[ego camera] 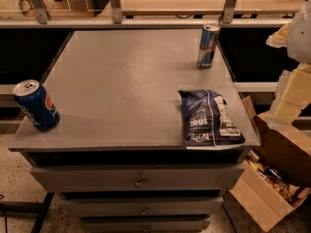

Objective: Move blue chip bag near pepsi can

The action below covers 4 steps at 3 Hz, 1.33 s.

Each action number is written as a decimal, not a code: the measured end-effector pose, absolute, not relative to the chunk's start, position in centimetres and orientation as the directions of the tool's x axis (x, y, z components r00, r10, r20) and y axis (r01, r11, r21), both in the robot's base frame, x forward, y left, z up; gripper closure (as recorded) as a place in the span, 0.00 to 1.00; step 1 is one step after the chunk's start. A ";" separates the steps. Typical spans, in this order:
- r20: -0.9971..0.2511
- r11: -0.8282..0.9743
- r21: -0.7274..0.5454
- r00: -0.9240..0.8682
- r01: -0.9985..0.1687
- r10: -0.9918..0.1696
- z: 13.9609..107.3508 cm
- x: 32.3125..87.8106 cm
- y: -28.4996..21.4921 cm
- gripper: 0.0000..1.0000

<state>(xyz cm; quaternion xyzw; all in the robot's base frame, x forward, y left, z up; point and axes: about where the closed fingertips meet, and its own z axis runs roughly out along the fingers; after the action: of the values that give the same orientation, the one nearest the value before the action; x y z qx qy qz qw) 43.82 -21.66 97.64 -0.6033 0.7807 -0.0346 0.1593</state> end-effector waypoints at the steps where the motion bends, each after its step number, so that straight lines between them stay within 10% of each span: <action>1: -0.207 0.270 -0.246 -0.221 -0.931 -0.953 97.6 43.8 -21.7 0.00; 4: -0.106 0.207 -0.346 -0.181 -0.915 -0.978 91.5 47.9 -21.9 0.00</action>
Offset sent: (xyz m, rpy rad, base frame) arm 0.0266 -0.0006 -0.0480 -0.2036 -0.0540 -0.0124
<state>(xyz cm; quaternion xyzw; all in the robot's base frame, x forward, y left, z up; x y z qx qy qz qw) 47.90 -21.92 91.48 -0.6215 0.7615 -0.1022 0.1529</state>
